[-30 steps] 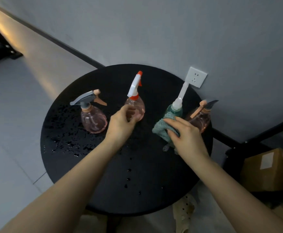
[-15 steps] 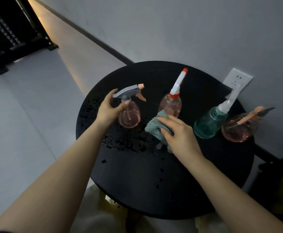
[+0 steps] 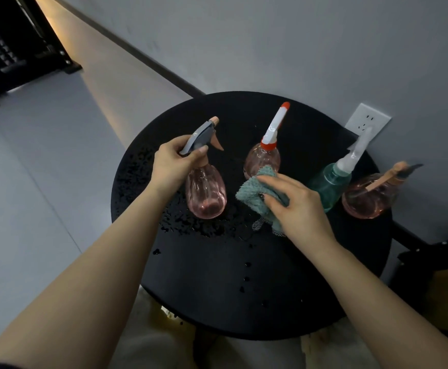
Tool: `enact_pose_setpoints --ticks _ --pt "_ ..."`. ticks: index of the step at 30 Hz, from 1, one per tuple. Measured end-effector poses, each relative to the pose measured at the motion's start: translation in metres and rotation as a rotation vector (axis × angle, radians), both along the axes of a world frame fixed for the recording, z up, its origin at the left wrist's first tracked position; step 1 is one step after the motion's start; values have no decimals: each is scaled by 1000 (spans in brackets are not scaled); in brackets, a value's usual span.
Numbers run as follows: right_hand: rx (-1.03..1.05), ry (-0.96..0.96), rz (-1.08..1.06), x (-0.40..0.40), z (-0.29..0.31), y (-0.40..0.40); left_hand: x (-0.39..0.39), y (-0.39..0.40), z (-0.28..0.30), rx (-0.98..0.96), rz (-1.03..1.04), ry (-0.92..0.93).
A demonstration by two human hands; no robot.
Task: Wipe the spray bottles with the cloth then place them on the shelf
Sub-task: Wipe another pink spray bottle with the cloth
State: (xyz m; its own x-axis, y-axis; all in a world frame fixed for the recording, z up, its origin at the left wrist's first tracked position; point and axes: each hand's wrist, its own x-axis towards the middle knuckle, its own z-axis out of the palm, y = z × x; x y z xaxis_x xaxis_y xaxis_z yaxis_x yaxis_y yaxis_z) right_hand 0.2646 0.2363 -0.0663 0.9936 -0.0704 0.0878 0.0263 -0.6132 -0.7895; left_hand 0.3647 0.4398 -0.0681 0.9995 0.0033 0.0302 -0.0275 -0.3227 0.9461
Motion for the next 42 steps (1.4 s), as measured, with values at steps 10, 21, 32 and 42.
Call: enact_pose_setpoints --ticks 10,21,32,42 --pt "133 -66 50 -26 41 -21 -44 -19 37 -160 103 152" --pt "215 -62 236 -54 48 -7 -85 -36 60 -152 -1 281" --pt "-411 -352 662 -68 10 -2 -76 -44 41 -314 7 455" --pt "-568 -477 852 -91 -9 -1 -81 -43 26 -216 -27 467"
